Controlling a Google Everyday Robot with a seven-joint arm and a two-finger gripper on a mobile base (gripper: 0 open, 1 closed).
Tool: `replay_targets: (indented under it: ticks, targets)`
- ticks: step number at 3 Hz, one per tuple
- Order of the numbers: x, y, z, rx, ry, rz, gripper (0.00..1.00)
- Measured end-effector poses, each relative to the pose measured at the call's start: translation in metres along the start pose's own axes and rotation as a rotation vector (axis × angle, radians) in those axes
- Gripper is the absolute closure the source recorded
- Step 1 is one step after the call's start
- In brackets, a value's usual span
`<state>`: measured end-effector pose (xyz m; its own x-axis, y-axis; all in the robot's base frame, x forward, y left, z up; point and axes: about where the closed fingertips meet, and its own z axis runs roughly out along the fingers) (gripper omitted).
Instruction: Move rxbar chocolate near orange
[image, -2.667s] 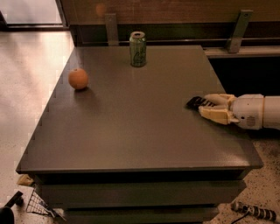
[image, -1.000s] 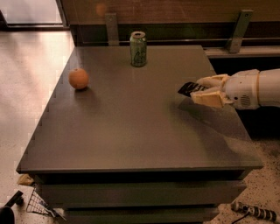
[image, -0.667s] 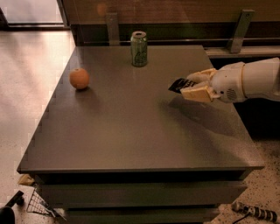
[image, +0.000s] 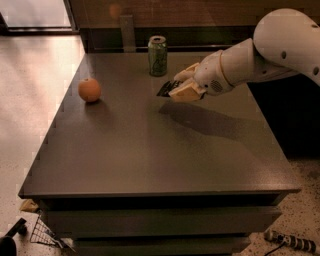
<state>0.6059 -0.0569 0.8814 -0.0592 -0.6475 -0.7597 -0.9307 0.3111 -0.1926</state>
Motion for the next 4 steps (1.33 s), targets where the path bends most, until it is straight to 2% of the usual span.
replay_targets:
  ticks: [1,2,3,4]
  targets:
    - [-0.027,-0.003,0.037,-0.088,0.017,-0.060,1.00]
    - [-0.054,0.005,0.073,-0.229,-0.019,-0.113,1.00]
    - [-0.086,0.026,0.115,-0.401,-0.090,-0.171,1.00]
    - [-0.099,0.045,0.140,-0.492,-0.120,-0.205,1.00]
